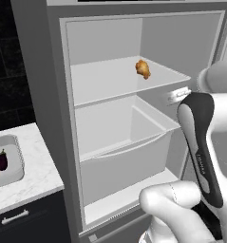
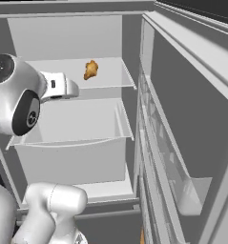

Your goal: Place one eggplant and one chicken drumstick in each tupperware on the nearby counter, to pack two identical lunches.

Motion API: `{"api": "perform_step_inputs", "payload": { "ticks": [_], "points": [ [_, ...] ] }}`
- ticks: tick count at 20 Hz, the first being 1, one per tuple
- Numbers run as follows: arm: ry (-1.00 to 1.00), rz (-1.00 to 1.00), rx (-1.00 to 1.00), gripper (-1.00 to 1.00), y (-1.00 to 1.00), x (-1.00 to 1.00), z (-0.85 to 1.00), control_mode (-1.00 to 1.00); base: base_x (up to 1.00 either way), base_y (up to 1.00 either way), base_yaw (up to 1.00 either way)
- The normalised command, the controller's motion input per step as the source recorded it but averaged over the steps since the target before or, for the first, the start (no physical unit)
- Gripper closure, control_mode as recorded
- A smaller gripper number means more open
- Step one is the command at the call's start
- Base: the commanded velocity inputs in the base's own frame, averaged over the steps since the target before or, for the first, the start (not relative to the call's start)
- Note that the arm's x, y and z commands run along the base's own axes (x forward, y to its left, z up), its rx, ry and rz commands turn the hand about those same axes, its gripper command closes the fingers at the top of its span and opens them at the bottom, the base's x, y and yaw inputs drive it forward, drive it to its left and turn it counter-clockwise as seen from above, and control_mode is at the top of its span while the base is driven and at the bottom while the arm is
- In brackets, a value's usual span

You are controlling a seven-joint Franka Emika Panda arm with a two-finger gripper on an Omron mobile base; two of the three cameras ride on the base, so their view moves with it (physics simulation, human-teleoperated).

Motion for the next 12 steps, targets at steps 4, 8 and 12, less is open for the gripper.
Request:
{"api": "perform_step_inputs", "payload": {
  "ticks": [4, 8, 12],
  "points": [
    [0.0, -0.16, 0.06, -1.0, 0.0, 0.57, 0.9, -1.0, 0.0, 0.0, 0.0],
    [0.01, -0.16, 0.02, -1.0, 0.0, 0.96, -0.09, -1.0, 0.0, 0.0, 0.0],
    [0.13, -0.08, 0.0, -1.0, 0.01, 1.0, -0.43, -1.0, 0.0, 0.0, 0.0]
  ]
}}
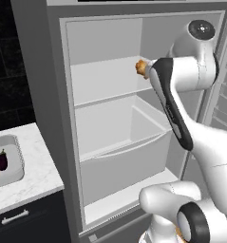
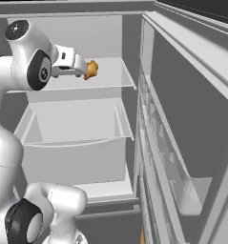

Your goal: Place one eggplant and one chicken drumstick in each tupperware on the nearby counter, to pack two identical lunches.

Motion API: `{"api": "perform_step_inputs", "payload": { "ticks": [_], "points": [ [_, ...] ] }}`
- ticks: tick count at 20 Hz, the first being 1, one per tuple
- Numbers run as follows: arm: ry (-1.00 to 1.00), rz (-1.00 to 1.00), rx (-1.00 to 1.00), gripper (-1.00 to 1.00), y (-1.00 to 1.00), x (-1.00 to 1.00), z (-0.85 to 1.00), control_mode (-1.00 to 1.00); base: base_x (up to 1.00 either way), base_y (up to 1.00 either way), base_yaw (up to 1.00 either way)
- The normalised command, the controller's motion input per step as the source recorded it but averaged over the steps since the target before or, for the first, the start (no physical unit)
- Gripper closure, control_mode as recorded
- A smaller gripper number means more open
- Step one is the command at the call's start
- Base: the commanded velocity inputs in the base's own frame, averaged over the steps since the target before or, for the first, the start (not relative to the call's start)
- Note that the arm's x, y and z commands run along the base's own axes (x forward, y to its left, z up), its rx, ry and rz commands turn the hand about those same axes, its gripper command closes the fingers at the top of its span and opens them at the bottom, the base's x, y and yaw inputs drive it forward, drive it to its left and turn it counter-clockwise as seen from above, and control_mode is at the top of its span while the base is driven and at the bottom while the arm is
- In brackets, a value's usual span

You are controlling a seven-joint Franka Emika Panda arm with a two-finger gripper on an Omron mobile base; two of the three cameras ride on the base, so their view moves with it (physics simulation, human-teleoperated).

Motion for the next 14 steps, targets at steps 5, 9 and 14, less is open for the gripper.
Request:
{"api": "perform_step_inputs", "payload": {
  "ticks": [5, 9, 14],
  "points": [
    [0.05, 0.01, 0.1, -1.0, 0.0, 1.0, -0.21, -1.0, 0.0, 0.0, 0.0],
    [0.01, 0.07, 0.13, -1.0, -0.18, 0.85, 0.0, -1.0, 0.0, 0.0, 0.0],
    [0.0, 0.06, 0.04, -1.0, -0.03, 0.74, -0.31, -1.0, 0.0, 0.0, 0.0]
  ]
}}
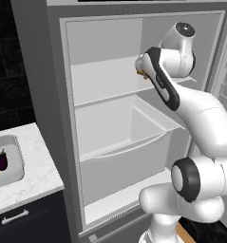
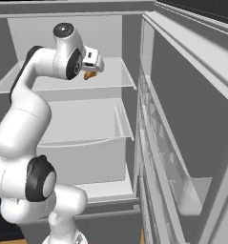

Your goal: Place one eggplant and one chicken drumstick in each tupperware on the nearby counter, to pack two identical lunches.

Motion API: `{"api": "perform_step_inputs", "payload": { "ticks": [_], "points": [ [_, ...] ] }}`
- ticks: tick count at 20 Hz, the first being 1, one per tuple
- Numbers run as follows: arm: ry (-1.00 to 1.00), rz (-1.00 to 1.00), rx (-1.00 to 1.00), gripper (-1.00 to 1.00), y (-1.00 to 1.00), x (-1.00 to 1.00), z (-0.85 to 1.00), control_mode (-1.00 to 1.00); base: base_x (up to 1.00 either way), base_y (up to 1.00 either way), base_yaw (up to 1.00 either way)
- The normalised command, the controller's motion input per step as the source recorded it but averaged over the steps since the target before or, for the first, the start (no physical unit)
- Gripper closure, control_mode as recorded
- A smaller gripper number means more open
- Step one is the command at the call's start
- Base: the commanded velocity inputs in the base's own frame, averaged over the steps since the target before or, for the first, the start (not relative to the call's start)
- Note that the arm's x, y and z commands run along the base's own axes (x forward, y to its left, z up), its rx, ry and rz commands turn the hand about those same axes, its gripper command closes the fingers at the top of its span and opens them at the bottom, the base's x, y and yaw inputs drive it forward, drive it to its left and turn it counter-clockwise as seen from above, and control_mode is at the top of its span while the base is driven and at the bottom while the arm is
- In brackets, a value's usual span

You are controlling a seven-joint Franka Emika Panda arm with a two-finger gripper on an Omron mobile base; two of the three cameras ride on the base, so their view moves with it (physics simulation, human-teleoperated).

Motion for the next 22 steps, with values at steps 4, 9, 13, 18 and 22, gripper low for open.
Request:
{"api": "perform_step_inputs", "payload": {
  "ticks": [4, 9, 13, 18, 22],
  "points": [
    [0.0, 0.01, 0.01, -1.0, 0.0, 0.38, -0.29, -1.0, 0.0, 0.0, 0.0],
    [0.0, 0.0, 0.0, -1.0, 0.0, 0.52, -0.13, -1.0, 0.0, 0.0, 0.0],
    [0.0, 0.0, 0.0, -1.0, 0.0, 0.41, -0.03, -1.0, 0.0, 0.0, 0.0],
    [0.05, 0.0, 0.0, -1.0, 0.01, 0.24, -0.16, -1.0, 0.0, 0.0, 0.0],
    [0.04, 0.01, 0.0, -1.0, 0.01, 0.05, -0.26, -1.0, 0.0, 0.0, 0.0]
  ]
}}
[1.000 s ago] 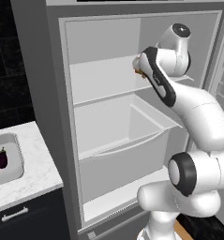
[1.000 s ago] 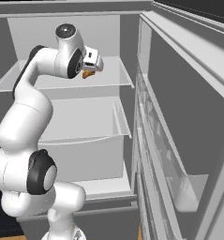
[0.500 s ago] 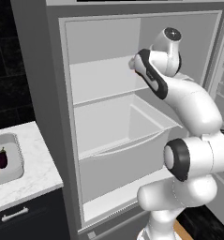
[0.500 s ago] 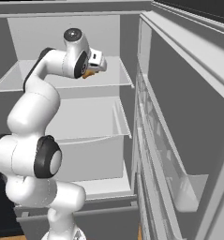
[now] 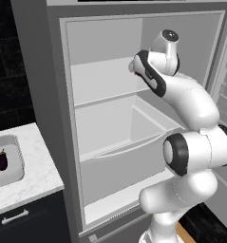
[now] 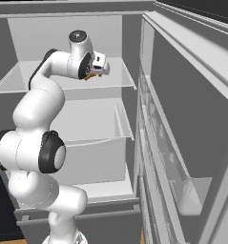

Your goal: Place one eggplant and one chicken drumstick in each tupperware on the nearby counter, to pack two identical lunches.

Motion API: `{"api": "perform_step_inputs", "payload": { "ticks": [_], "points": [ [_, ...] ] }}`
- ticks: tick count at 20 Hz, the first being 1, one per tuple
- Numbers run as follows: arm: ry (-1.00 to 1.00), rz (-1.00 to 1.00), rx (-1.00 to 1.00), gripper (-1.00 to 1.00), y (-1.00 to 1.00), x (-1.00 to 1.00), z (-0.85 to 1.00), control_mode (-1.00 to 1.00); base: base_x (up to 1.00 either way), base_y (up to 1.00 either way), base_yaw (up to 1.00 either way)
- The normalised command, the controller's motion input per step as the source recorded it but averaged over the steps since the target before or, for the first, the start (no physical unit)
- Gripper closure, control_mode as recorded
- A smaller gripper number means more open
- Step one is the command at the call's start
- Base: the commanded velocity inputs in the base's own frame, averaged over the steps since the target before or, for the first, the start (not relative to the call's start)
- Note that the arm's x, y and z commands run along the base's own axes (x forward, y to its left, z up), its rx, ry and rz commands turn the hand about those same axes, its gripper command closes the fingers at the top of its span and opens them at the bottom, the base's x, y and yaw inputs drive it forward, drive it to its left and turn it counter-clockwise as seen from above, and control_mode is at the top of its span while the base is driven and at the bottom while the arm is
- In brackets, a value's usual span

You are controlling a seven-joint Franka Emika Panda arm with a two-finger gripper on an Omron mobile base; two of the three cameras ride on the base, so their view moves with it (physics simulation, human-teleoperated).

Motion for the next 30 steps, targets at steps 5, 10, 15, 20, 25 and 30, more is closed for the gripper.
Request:
{"api": "perform_step_inputs", "payload": {
  "ticks": [5, 10, 15, 20, 25, 30],
  "points": [
    [0.06, 0.0, 0.0, -1.0, 0.0, 0.0, -0.29, -1.0, 0.0, 0.0, 0.0],
    [0.03, 0.0, 0.0, 1.0, 0.0, 0.0, -0.17, -1.0, 0.0, 0.0, 0.0],
    [0.0, 0.0, 0.0, 1.0, 0.01, 0.0, -0.12, -1.0, 0.0, 0.0, 0.0],
    [-0.02, -0.02, 0.0, 1.0, 0.0, -0.43, -0.04, -1.0, 0.0, 0.0, 0.0],
    [-0.19, 0.0, 0.0, 1.0, 0.0, -1.0, 0.0, -1.0, 0.0, 0.0, 0.0],
    [-0.02, 0.0, -0.01, 1.0, -0.05, -1.0, 0.16, -1.0, 0.0, 0.0, 0.0]
  ]
}}
